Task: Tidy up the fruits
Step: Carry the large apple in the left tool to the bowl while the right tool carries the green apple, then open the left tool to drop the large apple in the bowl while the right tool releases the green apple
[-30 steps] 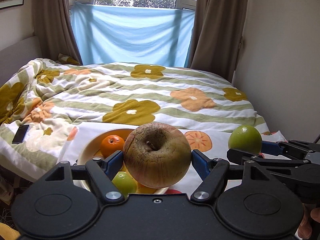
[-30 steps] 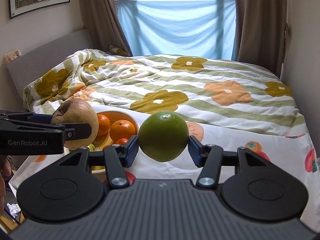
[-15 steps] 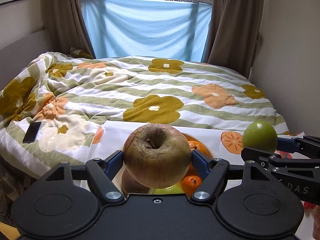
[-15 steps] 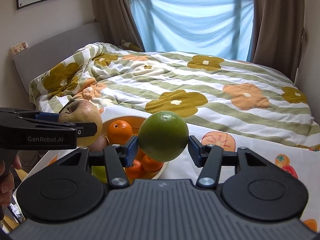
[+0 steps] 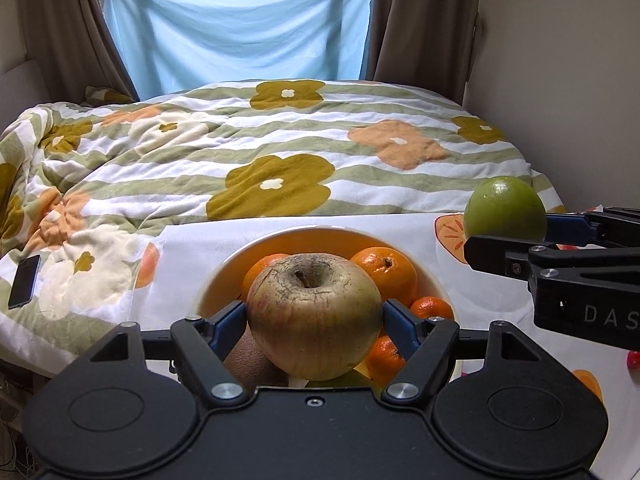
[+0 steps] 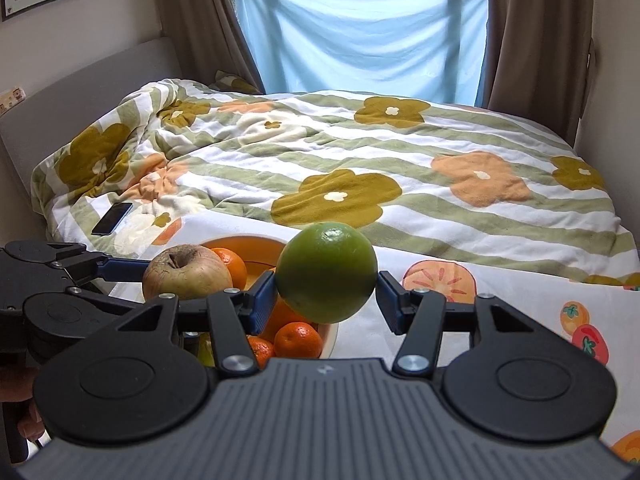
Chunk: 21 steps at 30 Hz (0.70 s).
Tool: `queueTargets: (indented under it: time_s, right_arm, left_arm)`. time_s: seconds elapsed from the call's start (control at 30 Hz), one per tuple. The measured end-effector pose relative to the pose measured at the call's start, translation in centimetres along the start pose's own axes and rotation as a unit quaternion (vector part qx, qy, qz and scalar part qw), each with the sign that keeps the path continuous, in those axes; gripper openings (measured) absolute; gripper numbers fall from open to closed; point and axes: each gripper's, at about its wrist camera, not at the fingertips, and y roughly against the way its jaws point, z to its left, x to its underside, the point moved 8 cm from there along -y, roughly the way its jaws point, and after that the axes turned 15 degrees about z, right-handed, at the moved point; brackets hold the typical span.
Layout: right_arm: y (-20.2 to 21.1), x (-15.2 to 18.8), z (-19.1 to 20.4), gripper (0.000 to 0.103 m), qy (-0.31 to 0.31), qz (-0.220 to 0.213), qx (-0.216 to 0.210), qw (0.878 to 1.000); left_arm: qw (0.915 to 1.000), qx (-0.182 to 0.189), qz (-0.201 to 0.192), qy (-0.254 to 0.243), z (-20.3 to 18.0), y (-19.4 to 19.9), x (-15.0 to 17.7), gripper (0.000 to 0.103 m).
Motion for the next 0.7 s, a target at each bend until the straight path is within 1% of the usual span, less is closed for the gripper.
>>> queueTargets:
  time_s: [0.03,0.1,0.13,0.17,0.47,0.7]
  right_arm:
    - [-0.1,-0.1,0.0,0.069,-0.001,0.0,0.001,1.0]
    - [-0.3,-0.3,0.1,0.069,-0.003,0.001,0.0,1.0]
    - [-0.3,-0.4,0.1,0.069,-0.003,0.001,0.001,1.0]
    - [-0.3,-0.3,0.1,0.069,-0.002,0.001,0.002,1.0]
    - [-0.9,-2.2,0.9,0.069,0.021,-0.002,-0.005,1.0]
    - [-3.5,-4.2,2.3,0.069,0.036,0.03,-0.037,0.998]
  left_arm:
    - [1.0,0.005,-0.007,-0.001,0.0,0.2,-0.1,0.078]
    - [0.9998,0.007,-0.019,-0.005,-0.2,0.9,-0.2,0.083]
    - [0.9997,0.009,-0.022,-0.007,-0.3,1.1,-0.3,0.09]
    - [0.9996,0.012,-0.025,-0.006,-0.4,1.4,-0.3,0.092]
    - [0.9995,0.007,-0.028,0.015,0.2,2.7,0.8,0.094]
    - [0.9994,0.001,-0.024,0.027,0.8,2.7,1.4,0.094]
